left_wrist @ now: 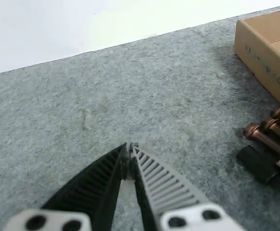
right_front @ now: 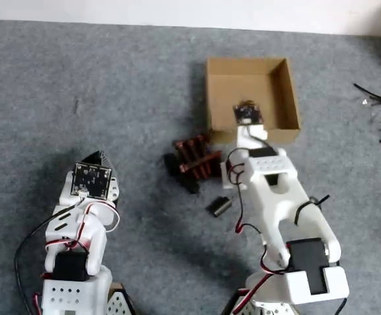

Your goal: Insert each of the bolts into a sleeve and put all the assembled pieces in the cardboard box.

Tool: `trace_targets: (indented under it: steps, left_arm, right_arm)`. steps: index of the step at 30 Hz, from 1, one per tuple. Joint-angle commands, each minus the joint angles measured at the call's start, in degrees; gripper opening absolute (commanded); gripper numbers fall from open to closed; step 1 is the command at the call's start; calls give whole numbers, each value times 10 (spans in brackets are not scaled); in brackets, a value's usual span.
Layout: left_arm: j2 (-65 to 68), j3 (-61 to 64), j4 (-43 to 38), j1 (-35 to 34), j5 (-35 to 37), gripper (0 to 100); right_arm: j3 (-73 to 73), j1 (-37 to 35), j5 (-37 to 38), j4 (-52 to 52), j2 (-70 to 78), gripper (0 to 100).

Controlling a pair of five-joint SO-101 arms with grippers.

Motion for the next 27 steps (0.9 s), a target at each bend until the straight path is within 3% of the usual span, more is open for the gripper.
trace_targets:
  steps: [1, 4, 8, 15, 27]
  left_arm:
    - [-7, 6, -3, -3, -1, 34]
    - [-7, 6, -3, -3, -1, 34]
    - [-7, 6, -3, -3, -1, 34]
    - [-7, 7, -3, -3, -1, 34]
    - [-7, 7, -3, -3, -1, 34]
  right_arm:
    - [-25, 8, 8, -2, -2, 5]
    - [-22, 7, 8, 5, -8, 6]
    - [-37, -11, 7, 113, -11, 7]
    - [-80, -101, -25, 231, -58, 72]
    - [-31, -131, -62, 220, -51, 87]
